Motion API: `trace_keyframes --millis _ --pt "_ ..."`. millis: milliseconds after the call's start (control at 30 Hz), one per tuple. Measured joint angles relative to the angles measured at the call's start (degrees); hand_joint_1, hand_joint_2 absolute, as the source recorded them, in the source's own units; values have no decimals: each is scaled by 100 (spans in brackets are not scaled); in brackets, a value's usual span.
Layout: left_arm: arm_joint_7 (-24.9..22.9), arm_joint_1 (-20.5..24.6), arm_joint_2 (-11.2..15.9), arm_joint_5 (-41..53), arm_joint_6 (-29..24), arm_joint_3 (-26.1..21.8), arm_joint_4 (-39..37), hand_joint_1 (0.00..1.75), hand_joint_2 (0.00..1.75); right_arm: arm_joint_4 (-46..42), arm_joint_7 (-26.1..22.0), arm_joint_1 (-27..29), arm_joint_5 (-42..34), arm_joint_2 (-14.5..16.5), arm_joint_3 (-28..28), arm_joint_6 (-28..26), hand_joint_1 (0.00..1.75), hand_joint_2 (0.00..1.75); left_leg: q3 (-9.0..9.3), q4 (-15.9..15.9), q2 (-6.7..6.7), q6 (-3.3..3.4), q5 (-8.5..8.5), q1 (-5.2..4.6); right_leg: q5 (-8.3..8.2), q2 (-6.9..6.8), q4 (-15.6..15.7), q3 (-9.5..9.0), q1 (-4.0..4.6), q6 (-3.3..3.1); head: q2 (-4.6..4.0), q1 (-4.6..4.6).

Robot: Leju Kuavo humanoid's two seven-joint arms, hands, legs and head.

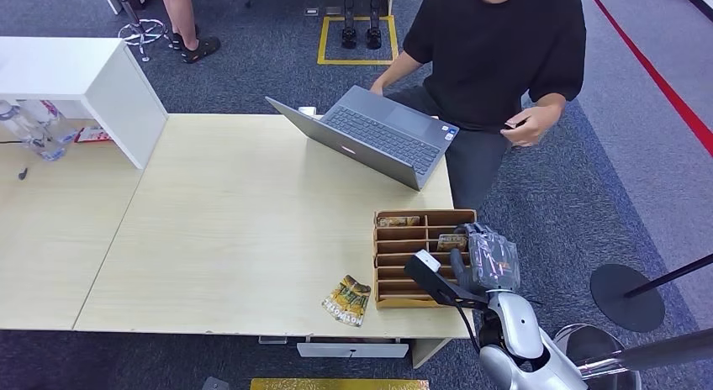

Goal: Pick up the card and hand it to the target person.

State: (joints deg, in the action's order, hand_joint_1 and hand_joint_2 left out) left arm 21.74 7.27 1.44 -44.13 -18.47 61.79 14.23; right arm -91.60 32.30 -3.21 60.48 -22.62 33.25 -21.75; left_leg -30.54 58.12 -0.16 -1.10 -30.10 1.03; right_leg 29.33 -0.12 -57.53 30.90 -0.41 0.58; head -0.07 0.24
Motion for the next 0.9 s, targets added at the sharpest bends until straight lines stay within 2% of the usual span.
trace_keyframes --millis 333,700,900 --pt "-8 5 0 9 0 0 0 0 0 2 -10 -14 8 -10 -1 -1 134 175 1 0 1 0 0 0 0 0 0 0 0 0 0 -1" --pt "-12 8 0 22 -1 0 0 0 0 2 -20 -14 8 -15 -3 -28 137 175 1 0 1 0 0 0 0 0 0 0 0 0 0 0" --pt "-26 13 0 26 -9 0 0 0 0 2 -48 -14 11 -16 -7 -38 146 175 1 0 1 0 0 0 0 0 0 0 0 0 0 0"
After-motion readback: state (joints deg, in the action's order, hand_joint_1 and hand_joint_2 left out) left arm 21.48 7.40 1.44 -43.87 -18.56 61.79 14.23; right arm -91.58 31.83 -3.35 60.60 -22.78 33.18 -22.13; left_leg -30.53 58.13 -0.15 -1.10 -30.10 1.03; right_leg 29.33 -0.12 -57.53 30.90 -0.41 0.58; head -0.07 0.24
